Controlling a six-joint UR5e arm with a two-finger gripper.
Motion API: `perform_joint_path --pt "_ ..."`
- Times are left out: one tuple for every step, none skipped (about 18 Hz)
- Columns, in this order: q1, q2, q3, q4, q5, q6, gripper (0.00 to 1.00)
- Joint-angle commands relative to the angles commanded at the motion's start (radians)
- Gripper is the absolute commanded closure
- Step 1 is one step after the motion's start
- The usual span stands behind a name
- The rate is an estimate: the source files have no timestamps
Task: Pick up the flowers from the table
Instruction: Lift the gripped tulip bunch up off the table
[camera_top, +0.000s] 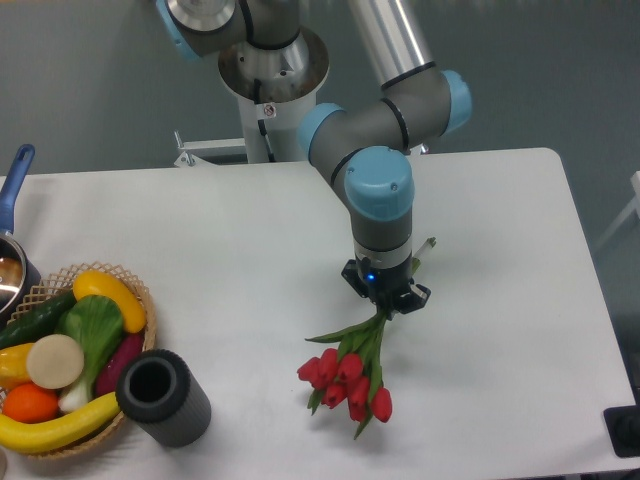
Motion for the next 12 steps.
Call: perform_joint_path --pt "0.0 0.0 0.025 -0.026 0.0 0.012 1.0" --pt "-0.001 -0.002 0.049 -0.043 0.0 0.029 1.0" --pt "-0.001 -0.003 0.069 -0.071 0.0 0.043 1.0" --pt "-0.003 -0.006 0.089 -0.101 0.0 0.057 1.0" --pt "-0.004 -0.008 0.107 -0.129 -0.003 0.063 1.0" --pt "-0.005 -0.009 0.129 -0.164 -0.006 0.065 1.0" --pt "-0.005 -0.011 0.14 -0.183 -0.006 0.065 1.0" --pt "-0.005 -0.011 0.146 -0.198 -0.005 0.065 1.0" --pt "-0.005 -0.011 0.151 -0.207 -0.005 0.065 1.0" --pt "-0.005 -0.011 0.151 -0.209 -0.005 0.065 1.0" --pt "-0.005 -0.011 0.151 -0.211 -0.005 0.065 1.0" --pt "-0.006 -0.009 0.151 -0.211 -0.005 0.065 1.0"
